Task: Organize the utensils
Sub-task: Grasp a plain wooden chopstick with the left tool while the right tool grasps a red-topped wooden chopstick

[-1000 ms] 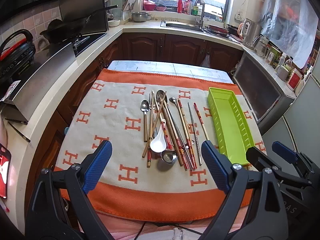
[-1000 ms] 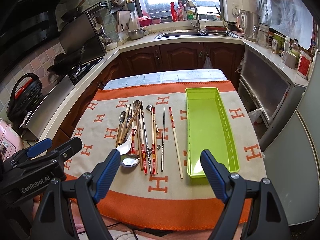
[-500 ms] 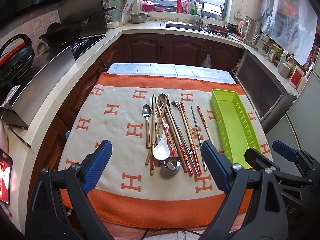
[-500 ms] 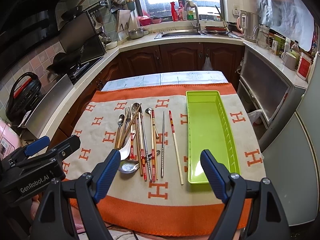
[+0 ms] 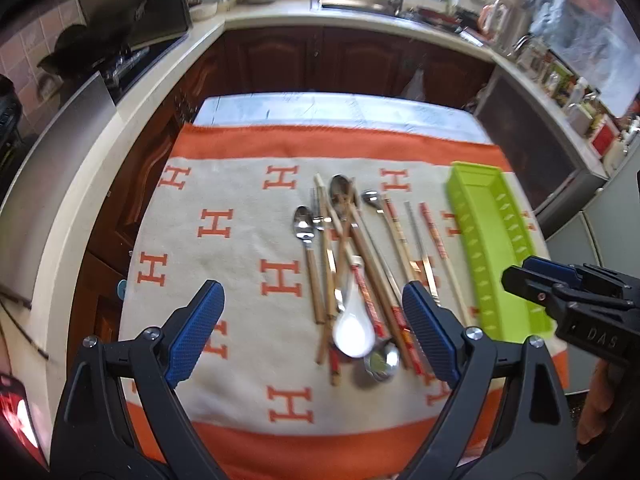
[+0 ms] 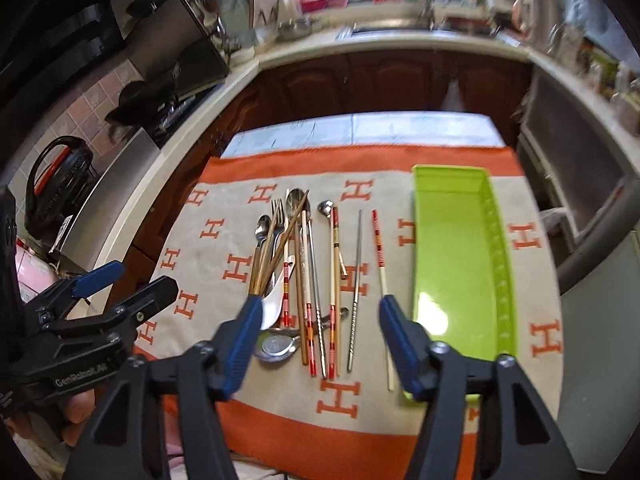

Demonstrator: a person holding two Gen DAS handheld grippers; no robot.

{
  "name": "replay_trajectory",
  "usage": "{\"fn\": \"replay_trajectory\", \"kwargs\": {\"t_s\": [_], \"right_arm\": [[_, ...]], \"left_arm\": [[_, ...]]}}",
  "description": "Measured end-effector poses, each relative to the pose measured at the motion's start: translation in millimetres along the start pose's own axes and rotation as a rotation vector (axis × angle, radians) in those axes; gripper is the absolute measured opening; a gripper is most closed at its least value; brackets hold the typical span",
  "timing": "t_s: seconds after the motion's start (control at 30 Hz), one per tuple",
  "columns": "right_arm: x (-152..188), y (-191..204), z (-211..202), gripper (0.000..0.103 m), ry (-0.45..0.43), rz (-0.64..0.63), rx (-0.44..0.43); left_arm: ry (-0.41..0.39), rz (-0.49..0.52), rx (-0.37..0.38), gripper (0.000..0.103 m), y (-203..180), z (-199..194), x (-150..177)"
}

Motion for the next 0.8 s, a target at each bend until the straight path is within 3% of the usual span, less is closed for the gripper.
{"fn": "replay_trajectory", "kwargs": {"t_s": [0.07, 0.13, 0.2, 0.3, 0.43, 0.8], "right_arm": [[-13.2, 1.6, 19.9, 0.045, 0.047, -0.007, -0.001], [-22.9, 2.3, 41.1, 0.036, 0.105, -0.009, -0.009], [-28.0, 3.8, 60.7, 0.032, 0.155, -0.010, -0.030], [-32.2, 6.4, 88.4, 0.025, 0.224, 0.000, -0.058], [-36.3, 6.2, 122.5, 0.020, 0.312, 0.032, -0.088], [-36.3, 13.2, 187.8, 0.012, 0.452, 0.046, -0.076]], "left_arm": [[0.043, -0.018, 0.024, 0.088, 14.4, 21.8, -7.9], [0.086, -0.043, 0.046, 0.075, 26.0, 41.4, -11.2], [0.136, -0.073, 0.071, 0.065, 36.1, 63.0, -12.0], [0.193, -0.113, 0.087, 0.061, 48.4, 95.0, -11.4], [0.246, -0.143, 0.142, 0.042, 51.1, 125.1, -11.6], [0.334, -0.141, 0.163, 0.027, 32.7, 168.3, -15.9]]}}
Point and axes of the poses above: each gripper's, at about its wrist camera, not at the fingertips, and z roughly the way its jaws point, y to its left, x to its underside, the point moved 2 cm from there along z, roughly the way its jaws point, and after that the axes turned 13 degrees about x, right-handed, at the moved point
